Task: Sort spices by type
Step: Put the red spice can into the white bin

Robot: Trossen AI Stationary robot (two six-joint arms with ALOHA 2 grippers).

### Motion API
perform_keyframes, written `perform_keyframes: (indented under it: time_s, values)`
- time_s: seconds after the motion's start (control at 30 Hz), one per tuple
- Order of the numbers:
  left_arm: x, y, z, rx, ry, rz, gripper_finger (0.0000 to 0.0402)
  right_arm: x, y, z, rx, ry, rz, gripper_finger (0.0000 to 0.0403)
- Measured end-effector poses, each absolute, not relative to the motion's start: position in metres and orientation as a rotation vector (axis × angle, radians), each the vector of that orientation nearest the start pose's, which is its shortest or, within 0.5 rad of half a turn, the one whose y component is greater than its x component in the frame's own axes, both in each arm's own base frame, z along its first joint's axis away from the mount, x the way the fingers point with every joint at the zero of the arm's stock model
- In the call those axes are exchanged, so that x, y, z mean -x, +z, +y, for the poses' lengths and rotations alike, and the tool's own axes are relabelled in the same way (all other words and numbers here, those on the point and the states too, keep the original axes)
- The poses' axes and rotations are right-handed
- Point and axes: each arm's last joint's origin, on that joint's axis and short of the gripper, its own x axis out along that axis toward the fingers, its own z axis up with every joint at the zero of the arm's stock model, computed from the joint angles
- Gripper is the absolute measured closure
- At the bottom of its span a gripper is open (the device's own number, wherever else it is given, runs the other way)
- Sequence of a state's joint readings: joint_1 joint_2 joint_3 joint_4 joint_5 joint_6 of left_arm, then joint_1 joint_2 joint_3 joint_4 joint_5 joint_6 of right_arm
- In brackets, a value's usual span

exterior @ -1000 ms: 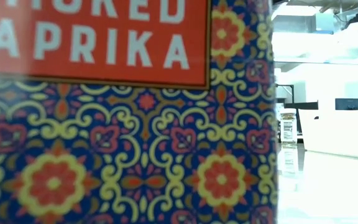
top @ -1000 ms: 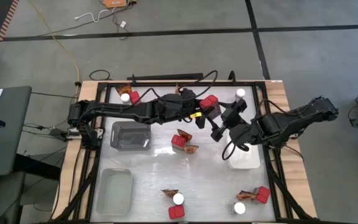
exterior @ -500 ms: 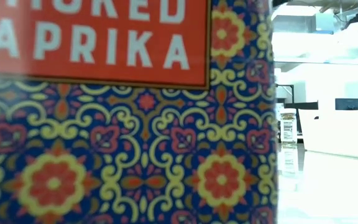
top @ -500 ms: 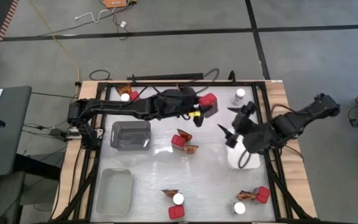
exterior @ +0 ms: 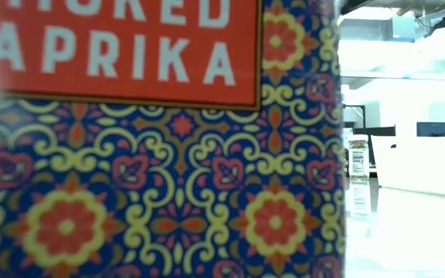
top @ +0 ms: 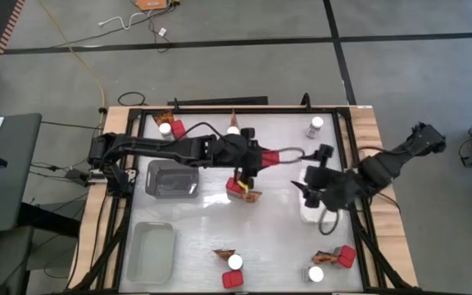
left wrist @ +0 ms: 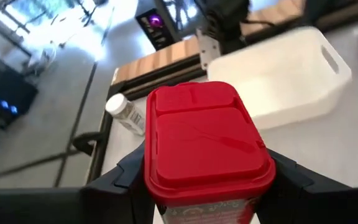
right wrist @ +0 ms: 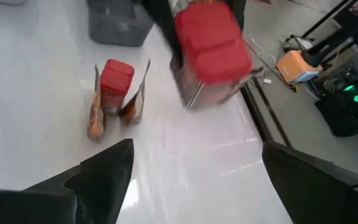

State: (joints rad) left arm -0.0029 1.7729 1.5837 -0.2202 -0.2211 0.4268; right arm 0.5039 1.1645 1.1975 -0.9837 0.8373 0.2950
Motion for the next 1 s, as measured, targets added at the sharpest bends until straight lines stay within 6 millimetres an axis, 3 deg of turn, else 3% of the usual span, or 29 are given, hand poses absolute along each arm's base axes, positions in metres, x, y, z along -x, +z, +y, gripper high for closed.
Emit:
perform_keyframes:
  time_s: [0.27,0.43,0.63,1.0]
  values:
    - [-0.412,0.336,0.000,-0.578,0.134,0.478,0.0206,-0.249,0.362,0.061,0.422,-0.394,0.788,0.0019]
    - [-0.411,0.334,0.000,-0.605,0.147,0.500,0.0206,-0.273,0.369,0.055,0.467,-0.338,0.852,0.0019]
    - [-0.411,0.334,0.001,-0.633,0.152,0.511,0.0206,-0.288,0.360,0.050,0.494,-0.317,0.980,0.0019]
    - [-0.411,0.334,0.001,-0.631,0.147,0.509,0.0207,-0.292,0.359,0.044,0.490,-0.378,0.971,0.0050]
